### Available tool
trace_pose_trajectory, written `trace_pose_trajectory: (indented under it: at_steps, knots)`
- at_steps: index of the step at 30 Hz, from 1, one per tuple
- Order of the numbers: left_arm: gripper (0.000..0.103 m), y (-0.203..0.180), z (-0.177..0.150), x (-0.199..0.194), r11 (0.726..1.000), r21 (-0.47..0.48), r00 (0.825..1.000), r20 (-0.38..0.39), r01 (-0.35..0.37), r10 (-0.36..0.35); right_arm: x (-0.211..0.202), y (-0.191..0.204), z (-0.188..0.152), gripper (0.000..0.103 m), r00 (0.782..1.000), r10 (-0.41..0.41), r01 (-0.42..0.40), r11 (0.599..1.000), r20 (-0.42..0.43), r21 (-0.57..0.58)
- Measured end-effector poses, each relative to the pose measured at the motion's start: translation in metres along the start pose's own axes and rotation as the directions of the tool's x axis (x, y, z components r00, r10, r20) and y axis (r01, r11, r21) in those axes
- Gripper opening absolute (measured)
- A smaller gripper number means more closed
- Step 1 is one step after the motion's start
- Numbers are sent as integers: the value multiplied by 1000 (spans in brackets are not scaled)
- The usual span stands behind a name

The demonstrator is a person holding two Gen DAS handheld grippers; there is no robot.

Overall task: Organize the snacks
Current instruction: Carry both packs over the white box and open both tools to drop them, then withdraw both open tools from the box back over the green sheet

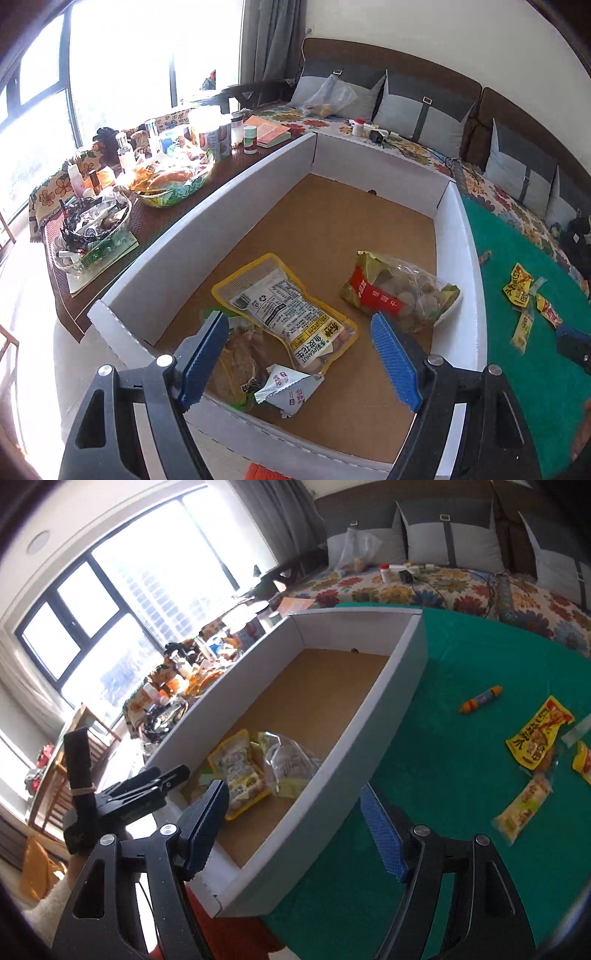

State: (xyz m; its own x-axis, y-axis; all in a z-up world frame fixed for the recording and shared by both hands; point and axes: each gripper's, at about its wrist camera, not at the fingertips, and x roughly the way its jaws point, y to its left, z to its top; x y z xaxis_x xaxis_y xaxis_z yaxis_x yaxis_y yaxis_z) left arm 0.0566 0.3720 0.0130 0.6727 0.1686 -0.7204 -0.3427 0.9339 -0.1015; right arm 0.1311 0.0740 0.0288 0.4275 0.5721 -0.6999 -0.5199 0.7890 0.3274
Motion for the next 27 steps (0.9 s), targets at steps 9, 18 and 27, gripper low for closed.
trace_pose_trajectory:
  at_steps: [9,18,27]
  knots:
    - [86,-132,-9,24,932,363,999,32,-13,1,-100,-223,-144,77,778,-627,627,770,-41,120]
    - [87,-148,-27,33,895,442,997,-15,-64,79,-167,-308,-185,77,676,-732,702,607,-84,372]
    - [95,-168,-28,-37,903,334,926,348,-270,148,-147,-317,-175,84,663,-741,733,612,-110,296]
